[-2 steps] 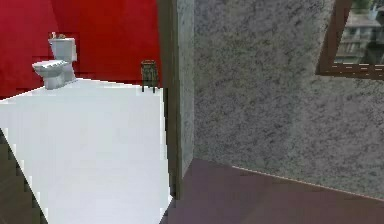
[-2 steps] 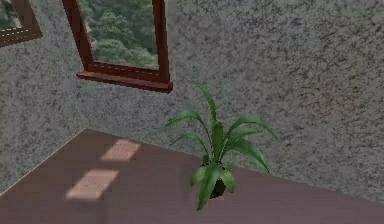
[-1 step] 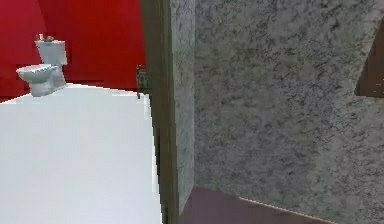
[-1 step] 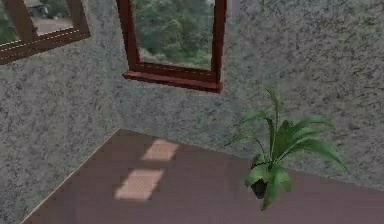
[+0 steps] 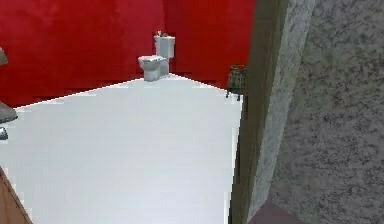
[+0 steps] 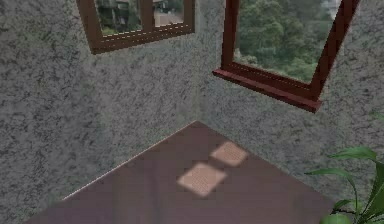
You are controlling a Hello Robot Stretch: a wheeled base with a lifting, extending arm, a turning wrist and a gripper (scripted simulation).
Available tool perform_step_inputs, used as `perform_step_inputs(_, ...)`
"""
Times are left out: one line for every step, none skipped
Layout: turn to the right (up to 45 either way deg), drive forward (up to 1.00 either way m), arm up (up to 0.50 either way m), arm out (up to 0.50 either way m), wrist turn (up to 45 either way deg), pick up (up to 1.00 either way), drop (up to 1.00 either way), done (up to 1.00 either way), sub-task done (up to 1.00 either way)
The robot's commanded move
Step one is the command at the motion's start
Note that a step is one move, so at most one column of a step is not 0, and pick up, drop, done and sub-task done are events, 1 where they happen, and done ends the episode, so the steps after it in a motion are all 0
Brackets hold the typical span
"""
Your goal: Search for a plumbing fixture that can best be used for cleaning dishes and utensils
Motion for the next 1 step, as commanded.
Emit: perform_step_inputs(0.0,0.25,0.00,0.00,0.0,0.00,0.00,0.00,0.00)
